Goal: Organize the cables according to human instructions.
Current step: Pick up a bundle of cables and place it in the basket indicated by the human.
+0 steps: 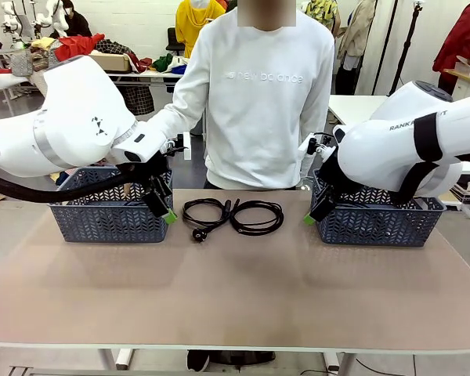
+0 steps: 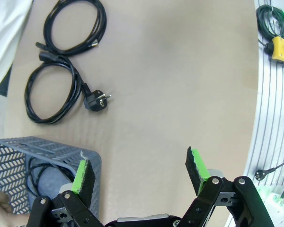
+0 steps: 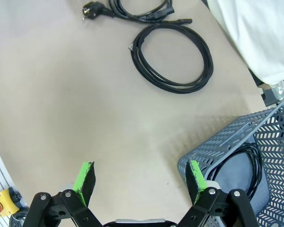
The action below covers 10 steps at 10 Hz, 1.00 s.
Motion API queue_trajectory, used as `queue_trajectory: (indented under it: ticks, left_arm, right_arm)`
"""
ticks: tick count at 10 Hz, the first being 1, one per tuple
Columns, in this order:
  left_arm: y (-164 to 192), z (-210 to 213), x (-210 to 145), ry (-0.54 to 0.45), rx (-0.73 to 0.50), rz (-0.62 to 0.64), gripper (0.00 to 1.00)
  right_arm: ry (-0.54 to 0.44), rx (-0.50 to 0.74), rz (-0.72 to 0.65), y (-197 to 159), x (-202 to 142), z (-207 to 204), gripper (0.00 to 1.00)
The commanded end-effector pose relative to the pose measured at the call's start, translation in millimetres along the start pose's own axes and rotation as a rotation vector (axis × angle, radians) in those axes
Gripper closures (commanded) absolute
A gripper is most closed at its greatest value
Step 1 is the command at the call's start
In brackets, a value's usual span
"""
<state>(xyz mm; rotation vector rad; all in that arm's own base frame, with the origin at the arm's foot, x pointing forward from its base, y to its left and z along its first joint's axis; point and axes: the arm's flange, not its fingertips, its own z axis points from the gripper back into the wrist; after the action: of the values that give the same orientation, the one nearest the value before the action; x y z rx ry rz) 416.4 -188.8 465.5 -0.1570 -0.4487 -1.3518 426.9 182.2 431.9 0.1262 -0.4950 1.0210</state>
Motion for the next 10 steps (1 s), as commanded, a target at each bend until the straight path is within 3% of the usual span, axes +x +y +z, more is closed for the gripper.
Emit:
queue_trajectory:
  ticks: [1, 6, 10]
  left_arm:
    - [0, 1, -2, 0.0, 0.002, 0.002, 0.0]
    - [0, 0, 0, 0.0, 0.0, 0.0, 0.0]
    - [29, -28, 53, 0.123, 0.024, -0.019, 0.0]
  right_arm:
    - [0.001, -0.009, 0.004, -1, 0, 2, 0.0]
    - [0.001, -0.009, 0.004, -1, 0, 2, 0.0]
    - [0.001, -0.009, 0.004, -1, 0, 2, 0.0]
